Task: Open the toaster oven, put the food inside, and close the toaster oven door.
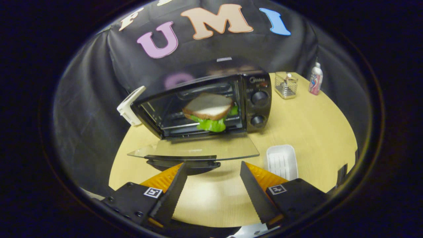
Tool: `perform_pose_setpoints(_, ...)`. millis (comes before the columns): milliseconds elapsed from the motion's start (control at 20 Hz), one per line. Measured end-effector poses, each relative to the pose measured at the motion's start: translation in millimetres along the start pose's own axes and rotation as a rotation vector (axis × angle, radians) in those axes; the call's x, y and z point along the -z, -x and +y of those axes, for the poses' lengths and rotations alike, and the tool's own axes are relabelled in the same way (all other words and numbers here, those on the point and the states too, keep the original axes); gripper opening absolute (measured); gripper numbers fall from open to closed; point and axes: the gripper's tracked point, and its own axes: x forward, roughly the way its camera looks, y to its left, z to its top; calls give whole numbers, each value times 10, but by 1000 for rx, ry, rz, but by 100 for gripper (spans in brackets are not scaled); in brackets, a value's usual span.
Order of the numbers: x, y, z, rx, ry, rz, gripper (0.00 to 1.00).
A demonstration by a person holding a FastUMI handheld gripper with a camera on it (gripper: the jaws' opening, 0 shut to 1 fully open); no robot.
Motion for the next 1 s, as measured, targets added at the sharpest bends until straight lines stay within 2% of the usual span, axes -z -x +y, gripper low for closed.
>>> perform_pose_setpoints(300, -286, -37, 118, -32, -56, -43, 100)
perform_pose_setpoints(1000, -1222, -349, 226, -4, -43, -315, 100)
